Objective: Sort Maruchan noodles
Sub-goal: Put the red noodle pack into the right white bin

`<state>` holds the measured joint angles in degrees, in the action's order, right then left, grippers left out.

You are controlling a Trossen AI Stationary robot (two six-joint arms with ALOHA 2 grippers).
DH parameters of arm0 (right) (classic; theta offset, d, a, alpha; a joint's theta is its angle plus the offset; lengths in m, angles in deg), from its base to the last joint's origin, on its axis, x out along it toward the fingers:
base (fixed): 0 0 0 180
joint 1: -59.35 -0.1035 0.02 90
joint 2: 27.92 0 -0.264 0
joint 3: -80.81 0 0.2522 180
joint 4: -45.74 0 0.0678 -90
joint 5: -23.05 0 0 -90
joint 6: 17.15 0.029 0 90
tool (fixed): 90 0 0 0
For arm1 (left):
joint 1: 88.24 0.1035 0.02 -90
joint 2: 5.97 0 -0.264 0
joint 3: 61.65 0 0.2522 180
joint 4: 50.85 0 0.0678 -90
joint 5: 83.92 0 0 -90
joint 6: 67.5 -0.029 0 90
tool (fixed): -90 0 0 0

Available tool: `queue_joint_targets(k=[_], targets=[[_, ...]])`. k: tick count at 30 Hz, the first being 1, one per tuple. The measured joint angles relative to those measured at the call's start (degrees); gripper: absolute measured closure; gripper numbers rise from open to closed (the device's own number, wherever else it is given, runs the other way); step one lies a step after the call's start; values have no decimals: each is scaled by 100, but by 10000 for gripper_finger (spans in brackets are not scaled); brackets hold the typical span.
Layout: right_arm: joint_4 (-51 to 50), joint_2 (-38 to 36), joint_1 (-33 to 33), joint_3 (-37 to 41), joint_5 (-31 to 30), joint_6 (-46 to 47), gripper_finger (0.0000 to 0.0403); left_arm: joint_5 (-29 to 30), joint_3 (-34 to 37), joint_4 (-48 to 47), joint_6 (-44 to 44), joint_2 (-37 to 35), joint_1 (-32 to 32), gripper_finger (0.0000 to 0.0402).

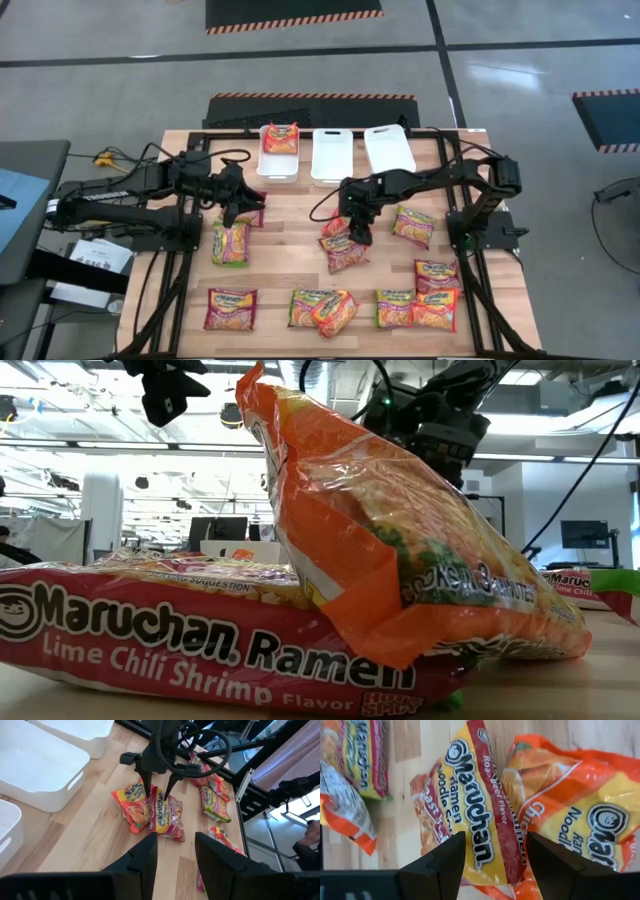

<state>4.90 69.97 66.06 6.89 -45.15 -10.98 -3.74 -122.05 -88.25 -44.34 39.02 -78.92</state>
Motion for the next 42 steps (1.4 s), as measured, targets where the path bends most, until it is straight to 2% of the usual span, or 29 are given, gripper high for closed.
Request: queue_joint_targets(k=[7, 11, 16, 24, 26, 35, 42], targets=[[-62, -2, -55, 0, -255, 72, 169, -1, -2, -2, 0, 0, 0, 285], [-208, 170, -74, 2, -254, 255, 192, 5, -2, -4, 0, 0, 0, 285], [-247, 265, -139, -4, -214, 494, 254, 8, -7, -9, 0, 0, 0, 285], [-407, 201, -187, -99, -225, 733, 376, 13, -7, -139, 93, 0, 0, 285], [-549, 201, -218, -235, -221, 731, 392, 14, -7, -182, 158, 1, 0, 285], [-1346, 203, -416, -1084, -247, 735, 397, 16, -7, -295, 154, 2, 0, 285], [-1512, 203, -453, -1462, -294, 744, 387, 15, -7, -304, 4, 2, 0, 285]])
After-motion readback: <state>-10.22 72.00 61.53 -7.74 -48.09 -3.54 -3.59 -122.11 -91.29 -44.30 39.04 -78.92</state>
